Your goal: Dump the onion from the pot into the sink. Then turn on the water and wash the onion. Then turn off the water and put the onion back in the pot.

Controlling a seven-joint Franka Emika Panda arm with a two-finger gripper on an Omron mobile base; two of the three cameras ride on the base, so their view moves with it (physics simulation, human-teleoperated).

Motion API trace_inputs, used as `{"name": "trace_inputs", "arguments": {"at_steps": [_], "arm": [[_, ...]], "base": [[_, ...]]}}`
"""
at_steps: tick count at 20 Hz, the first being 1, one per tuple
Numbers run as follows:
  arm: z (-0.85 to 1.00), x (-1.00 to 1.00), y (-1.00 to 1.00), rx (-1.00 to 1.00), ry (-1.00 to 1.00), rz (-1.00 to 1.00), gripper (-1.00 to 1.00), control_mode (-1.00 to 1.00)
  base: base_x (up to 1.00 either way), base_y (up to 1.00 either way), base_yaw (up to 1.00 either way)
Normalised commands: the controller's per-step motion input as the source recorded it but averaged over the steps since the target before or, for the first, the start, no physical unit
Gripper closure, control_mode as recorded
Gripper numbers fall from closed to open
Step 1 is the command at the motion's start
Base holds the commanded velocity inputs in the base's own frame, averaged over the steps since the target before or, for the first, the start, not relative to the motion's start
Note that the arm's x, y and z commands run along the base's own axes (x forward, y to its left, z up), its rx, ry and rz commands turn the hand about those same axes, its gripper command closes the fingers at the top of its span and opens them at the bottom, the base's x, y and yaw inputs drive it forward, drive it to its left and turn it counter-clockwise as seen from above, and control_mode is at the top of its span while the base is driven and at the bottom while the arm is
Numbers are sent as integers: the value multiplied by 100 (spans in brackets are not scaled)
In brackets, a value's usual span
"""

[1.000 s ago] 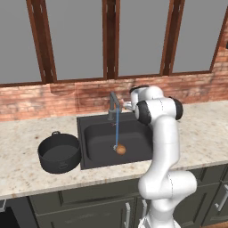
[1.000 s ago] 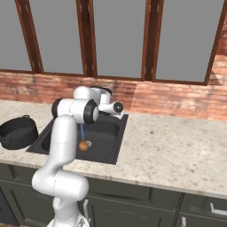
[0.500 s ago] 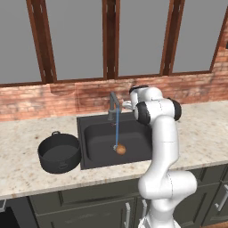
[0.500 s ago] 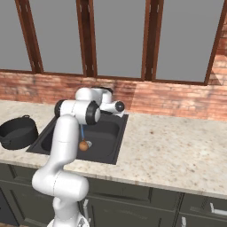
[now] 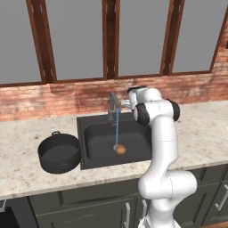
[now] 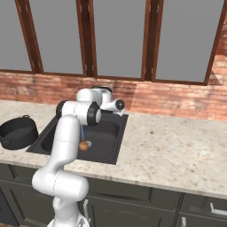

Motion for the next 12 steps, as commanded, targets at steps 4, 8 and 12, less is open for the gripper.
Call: {"name": "trace_inputs", "arguments": {"at_steps": [4, 8, 12], "arm": [[0, 14, 61, 0, 1, 0, -100, -100], [0, 6, 64, 0, 0, 0, -100, -100], [0, 8, 49, 0, 0, 0, -100, -100]], "base": [[0, 0, 0], [0, 0, 0], [0, 0, 0]]}}
